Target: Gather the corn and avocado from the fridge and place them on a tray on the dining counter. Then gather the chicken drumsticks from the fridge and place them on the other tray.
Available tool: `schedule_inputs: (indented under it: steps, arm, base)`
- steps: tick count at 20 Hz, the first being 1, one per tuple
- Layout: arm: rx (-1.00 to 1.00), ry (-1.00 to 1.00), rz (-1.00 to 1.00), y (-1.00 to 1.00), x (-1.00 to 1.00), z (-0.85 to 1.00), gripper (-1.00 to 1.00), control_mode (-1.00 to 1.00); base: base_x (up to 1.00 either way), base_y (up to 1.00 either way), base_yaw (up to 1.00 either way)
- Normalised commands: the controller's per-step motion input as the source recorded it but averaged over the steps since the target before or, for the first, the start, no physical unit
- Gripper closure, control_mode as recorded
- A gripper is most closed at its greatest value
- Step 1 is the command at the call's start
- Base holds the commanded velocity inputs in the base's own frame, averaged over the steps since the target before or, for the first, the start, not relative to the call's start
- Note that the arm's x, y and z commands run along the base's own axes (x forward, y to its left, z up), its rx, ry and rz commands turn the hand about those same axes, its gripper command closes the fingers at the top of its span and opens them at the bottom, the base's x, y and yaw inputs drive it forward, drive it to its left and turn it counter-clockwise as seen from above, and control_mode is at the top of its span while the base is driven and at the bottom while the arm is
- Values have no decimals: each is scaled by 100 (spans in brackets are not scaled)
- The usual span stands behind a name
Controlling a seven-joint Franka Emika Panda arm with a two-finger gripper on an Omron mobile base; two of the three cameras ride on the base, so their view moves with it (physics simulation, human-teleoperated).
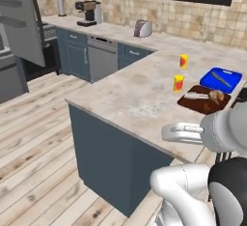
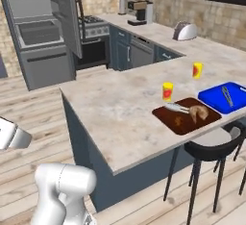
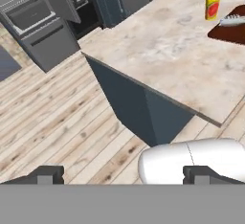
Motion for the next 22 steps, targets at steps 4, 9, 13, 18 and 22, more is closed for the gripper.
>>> schedule_inputs:
  steps: [4,9,13,18,22]
  arm:
    - [0,0,0,0,0,0,-100,100]
    - [0,0,0,0,0,0,-100,100]
    - [0,0,0,0,0,0,-100,100]
    - [0,0,0,0,0,0,-100,100]
    - [0,0,0,0,0,0,-100,100]
  base:
    - [59,100,-9]
    - [65,100,-9]
    - [68,100,-10]
    - [67,100,-9]
    - [67,100,-8]
